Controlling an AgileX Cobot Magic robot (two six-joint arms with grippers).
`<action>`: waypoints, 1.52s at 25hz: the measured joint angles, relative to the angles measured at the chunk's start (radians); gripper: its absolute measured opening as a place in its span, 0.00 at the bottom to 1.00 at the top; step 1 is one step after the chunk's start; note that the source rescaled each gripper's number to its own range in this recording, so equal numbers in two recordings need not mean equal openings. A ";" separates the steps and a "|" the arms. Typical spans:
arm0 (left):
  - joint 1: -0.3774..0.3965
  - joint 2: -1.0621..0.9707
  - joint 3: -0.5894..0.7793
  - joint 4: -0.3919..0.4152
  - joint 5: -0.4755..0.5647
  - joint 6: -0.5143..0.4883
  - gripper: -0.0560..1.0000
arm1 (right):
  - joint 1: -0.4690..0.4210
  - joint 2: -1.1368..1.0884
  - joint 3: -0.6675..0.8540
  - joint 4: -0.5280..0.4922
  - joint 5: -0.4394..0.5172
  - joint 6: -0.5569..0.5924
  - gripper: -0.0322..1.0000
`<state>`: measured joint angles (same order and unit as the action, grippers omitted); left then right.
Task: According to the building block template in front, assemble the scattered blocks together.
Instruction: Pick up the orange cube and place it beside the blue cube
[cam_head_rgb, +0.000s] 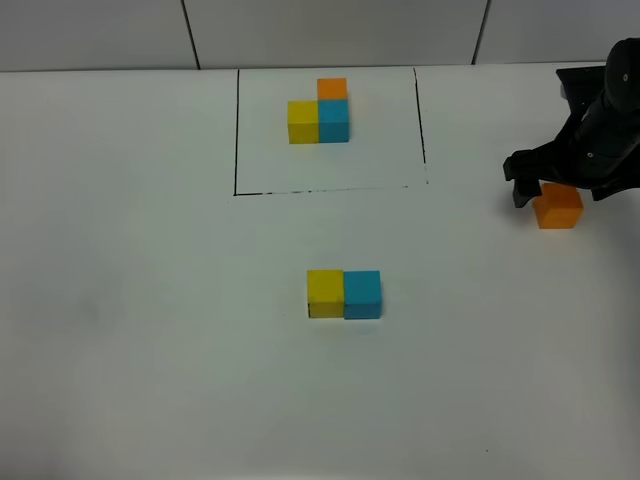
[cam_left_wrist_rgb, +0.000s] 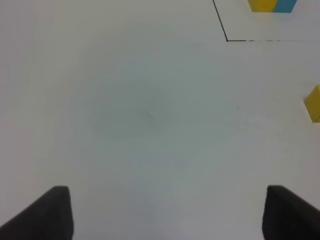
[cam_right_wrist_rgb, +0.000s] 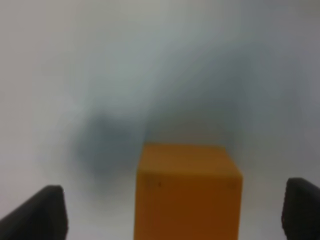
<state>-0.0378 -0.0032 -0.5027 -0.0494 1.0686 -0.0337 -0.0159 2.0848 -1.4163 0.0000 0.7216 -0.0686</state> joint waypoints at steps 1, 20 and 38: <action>0.000 0.000 0.000 0.000 0.000 0.000 0.84 | -0.001 0.008 -0.005 0.000 -0.001 -0.002 0.75; 0.000 0.000 0.000 0.000 0.000 -0.003 0.84 | -0.018 0.070 -0.042 0.000 -0.001 -0.001 0.17; 0.000 0.000 0.000 0.000 0.000 -0.003 0.84 | 0.317 -0.010 -0.092 -0.156 0.074 0.437 0.06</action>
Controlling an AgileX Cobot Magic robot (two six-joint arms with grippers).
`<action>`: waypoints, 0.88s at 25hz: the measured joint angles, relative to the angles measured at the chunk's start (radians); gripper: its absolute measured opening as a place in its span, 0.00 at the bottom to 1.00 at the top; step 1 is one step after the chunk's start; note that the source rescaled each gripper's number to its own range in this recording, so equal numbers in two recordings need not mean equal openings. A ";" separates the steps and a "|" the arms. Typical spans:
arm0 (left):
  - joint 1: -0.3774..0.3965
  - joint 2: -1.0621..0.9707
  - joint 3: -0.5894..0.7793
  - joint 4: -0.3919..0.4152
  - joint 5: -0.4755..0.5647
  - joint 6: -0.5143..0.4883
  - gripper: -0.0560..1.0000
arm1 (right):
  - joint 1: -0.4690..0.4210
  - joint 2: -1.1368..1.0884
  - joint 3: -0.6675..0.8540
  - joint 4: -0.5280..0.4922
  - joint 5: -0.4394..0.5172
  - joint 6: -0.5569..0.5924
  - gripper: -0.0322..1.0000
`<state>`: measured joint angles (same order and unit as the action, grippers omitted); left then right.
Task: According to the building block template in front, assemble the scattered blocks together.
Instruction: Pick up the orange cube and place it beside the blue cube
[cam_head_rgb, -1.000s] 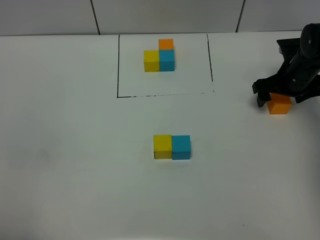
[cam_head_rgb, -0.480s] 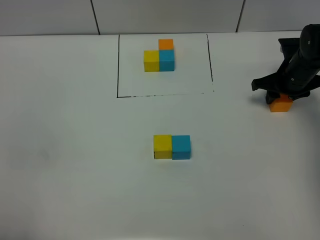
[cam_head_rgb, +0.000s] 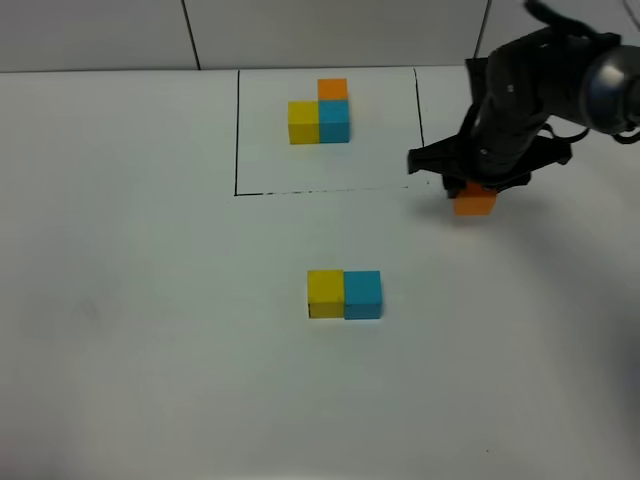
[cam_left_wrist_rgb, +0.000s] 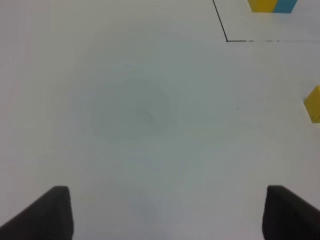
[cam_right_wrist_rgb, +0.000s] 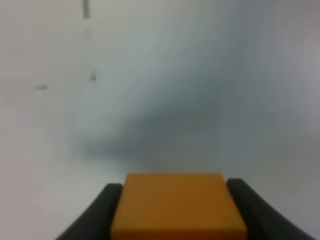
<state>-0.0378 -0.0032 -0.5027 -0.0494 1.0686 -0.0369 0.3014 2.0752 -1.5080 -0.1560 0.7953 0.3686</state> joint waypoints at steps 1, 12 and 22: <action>0.000 0.000 0.000 0.000 0.000 0.000 0.84 | 0.036 0.000 -0.013 -0.020 0.022 0.026 0.06; 0.000 0.000 0.000 0.000 0.000 0.000 0.84 | 0.213 0.071 -0.116 0.039 0.093 0.163 0.06; 0.000 0.000 0.000 0.000 0.000 0.000 0.84 | 0.232 0.149 -0.141 0.083 0.096 0.188 0.06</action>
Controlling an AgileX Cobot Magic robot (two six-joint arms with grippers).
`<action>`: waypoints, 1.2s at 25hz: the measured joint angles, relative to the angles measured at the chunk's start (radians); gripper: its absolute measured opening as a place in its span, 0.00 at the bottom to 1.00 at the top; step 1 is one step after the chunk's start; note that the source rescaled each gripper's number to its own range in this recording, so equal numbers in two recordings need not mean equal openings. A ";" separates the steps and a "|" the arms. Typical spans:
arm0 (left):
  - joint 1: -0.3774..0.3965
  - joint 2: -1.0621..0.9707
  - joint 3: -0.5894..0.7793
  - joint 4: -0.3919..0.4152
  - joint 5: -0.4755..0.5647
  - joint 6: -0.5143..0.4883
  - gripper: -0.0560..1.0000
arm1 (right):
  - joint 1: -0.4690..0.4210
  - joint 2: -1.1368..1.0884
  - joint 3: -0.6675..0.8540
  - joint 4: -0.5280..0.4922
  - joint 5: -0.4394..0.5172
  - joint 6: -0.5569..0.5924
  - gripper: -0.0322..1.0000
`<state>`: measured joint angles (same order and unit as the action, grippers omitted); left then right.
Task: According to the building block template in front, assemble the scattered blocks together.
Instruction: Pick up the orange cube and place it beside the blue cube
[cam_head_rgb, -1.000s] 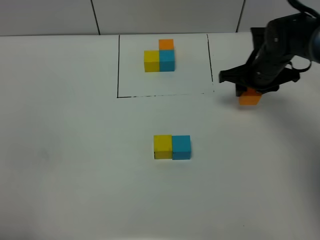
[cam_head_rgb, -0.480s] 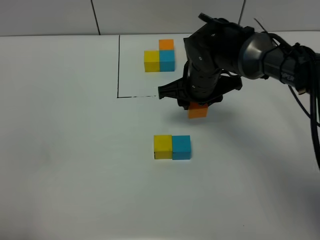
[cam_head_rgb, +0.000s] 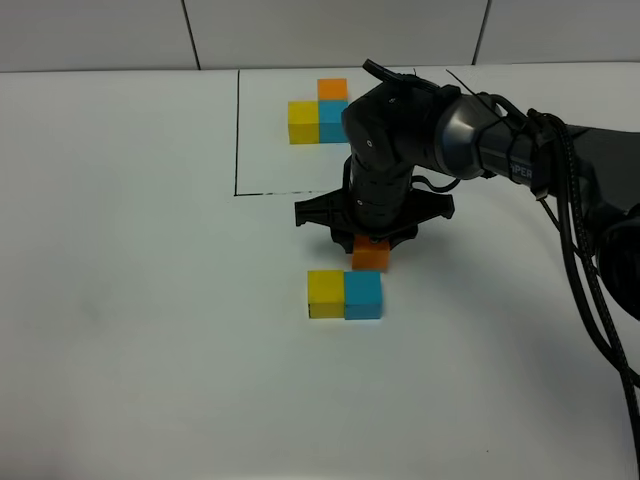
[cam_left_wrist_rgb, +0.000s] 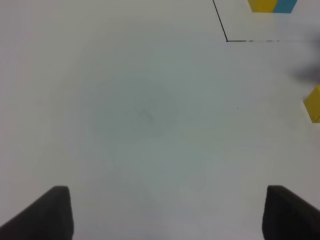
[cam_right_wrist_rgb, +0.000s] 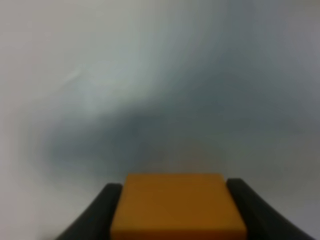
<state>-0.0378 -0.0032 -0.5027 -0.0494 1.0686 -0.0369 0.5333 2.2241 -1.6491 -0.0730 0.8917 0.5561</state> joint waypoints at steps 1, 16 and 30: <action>0.000 0.000 0.000 0.000 0.000 0.000 0.84 | 0.000 0.002 0.000 0.000 0.000 0.010 0.06; 0.000 0.000 0.000 0.000 0.000 0.002 0.84 | 0.003 0.039 -0.006 0.018 -0.013 0.030 0.06; 0.000 0.000 0.000 0.000 0.000 0.003 0.84 | 0.033 0.040 -0.006 0.037 -0.016 0.030 0.06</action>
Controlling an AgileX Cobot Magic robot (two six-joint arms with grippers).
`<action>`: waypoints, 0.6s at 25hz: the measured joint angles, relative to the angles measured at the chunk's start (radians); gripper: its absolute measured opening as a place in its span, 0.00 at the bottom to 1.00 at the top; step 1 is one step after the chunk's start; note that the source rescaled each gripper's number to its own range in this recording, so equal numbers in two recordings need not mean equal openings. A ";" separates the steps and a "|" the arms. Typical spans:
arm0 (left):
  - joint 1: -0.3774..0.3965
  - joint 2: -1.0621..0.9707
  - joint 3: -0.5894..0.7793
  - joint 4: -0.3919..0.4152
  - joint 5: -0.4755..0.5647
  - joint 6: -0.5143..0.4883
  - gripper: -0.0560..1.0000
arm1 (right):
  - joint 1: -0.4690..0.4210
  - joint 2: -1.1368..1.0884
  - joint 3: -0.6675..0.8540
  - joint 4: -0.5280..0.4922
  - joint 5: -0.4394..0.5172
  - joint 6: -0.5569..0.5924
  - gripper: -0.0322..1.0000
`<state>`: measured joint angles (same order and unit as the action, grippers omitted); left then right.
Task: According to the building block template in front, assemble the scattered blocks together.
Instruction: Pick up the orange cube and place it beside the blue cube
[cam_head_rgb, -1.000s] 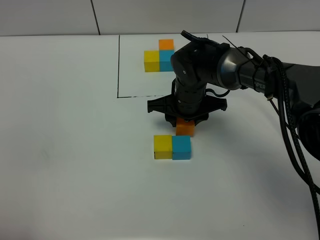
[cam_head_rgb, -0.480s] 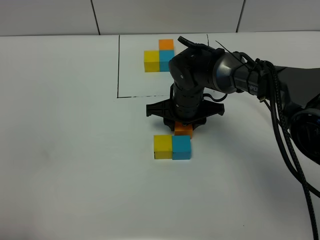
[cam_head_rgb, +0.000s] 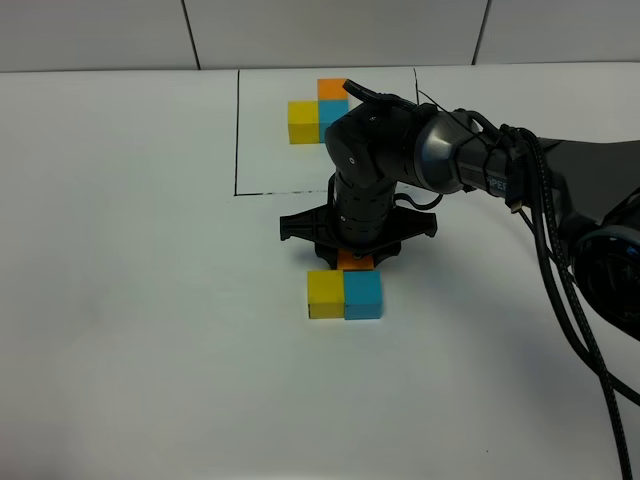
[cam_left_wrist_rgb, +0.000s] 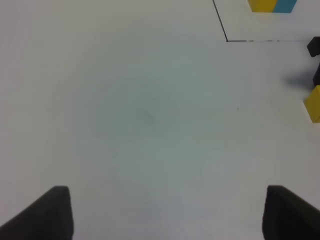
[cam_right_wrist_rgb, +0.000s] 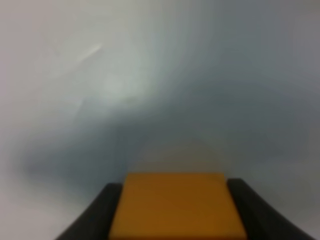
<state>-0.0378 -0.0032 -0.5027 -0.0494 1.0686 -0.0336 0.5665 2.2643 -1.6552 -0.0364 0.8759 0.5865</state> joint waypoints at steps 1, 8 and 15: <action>0.000 0.000 0.000 0.000 0.000 0.000 0.84 | 0.000 0.000 0.000 0.000 0.000 0.002 0.06; 0.000 0.000 0.000 0.000 0.000 0.000 0.84 | 0.001 0.000 0.000 -0.012 0.004 0.006 0.06; 0.000 0.000 0.000 0.000 0.000 0.000 0.84 | 0.001 0.002 0.000 -0.018 0.007 0.007 0.06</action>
<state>-0.0378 -0.0032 -0.5027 -0.0494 1.0686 -0.0336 0.5675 2.2664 -1.6552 -0.0549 0.8829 0.5936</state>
